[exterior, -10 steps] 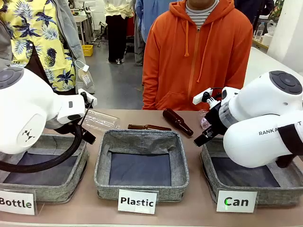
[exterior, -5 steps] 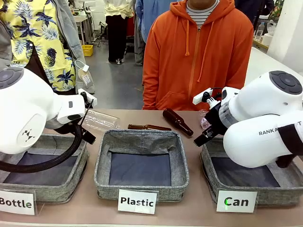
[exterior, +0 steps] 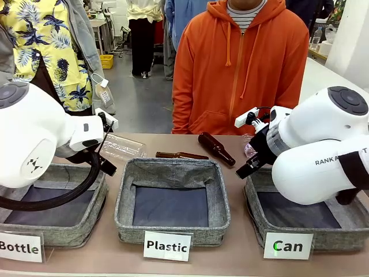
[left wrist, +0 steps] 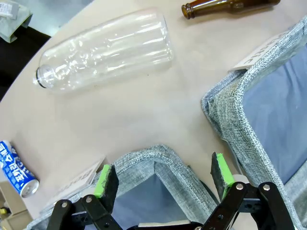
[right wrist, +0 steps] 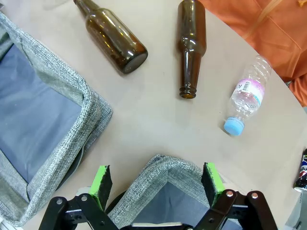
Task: Sort the can waste into the basket.
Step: Pick up the can waste from the table and place it in the right Fabric basket.
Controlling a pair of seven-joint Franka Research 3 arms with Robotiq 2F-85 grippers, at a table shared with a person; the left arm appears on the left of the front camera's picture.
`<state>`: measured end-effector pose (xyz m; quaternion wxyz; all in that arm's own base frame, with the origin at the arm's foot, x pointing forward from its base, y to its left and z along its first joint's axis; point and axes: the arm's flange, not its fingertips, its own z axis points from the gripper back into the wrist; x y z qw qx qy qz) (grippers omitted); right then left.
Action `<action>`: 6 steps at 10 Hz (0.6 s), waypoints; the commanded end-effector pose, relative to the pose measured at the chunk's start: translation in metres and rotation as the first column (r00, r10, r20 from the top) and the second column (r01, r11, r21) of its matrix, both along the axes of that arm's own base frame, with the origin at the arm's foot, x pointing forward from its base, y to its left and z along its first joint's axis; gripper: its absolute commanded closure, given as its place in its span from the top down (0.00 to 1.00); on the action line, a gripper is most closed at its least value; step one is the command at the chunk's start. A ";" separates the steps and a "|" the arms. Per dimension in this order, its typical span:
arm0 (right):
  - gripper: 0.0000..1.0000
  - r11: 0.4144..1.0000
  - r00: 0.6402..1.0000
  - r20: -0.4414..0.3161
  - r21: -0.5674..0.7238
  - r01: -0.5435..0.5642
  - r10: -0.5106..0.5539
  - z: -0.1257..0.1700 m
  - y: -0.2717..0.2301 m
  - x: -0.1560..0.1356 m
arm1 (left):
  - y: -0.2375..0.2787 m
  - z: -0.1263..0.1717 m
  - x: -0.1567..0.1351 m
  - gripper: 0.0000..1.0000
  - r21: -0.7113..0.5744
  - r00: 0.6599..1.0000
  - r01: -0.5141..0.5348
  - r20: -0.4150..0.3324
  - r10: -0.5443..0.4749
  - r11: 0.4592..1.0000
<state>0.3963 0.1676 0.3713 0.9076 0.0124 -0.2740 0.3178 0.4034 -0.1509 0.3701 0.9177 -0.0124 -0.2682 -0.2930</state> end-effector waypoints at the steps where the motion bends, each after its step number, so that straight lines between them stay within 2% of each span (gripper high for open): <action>1: 1.00 1.000 1.000 0.000 0.001 0.001 -0.001 0.000 0.000 0.000 | 0.000 0.000 0.000 1.00 0.000 1.000 0.001 0.000 -0.001 1.000; 3: 1.00 1.000 1.000 0.000 0.000 0.000 0.000 0.000 0.000 0.000 | 0.000 0.000 0.000 1.00 0.000 1.000 0.001 0.000 -0.001 1.000; 4: 1.00 1.000 1.000 0.007 0.013 -0.024 0.024 0.018 -0.005 -0.005 | 0.000 0.000 0.000 1.00 0.000 1.000 0.000 0.000 0.000 1.000; 5: 1.00 0.999 0.999 0.031 0.029 -0.033 0.032 0.043 -0.009 -0.014 | -0.002 0.024 -0.010 1.00 -0.021 1.000 -0.019 0.014 0.019 1.000; 6: 1.00 0.998 0.999 0.048 0.056 -0.020 0.017 0.077 -0.015 -0.030 | -0.006 0.061 -0.029 1.00 -0.056 0.999 -0.031 0.012 0.031 0.998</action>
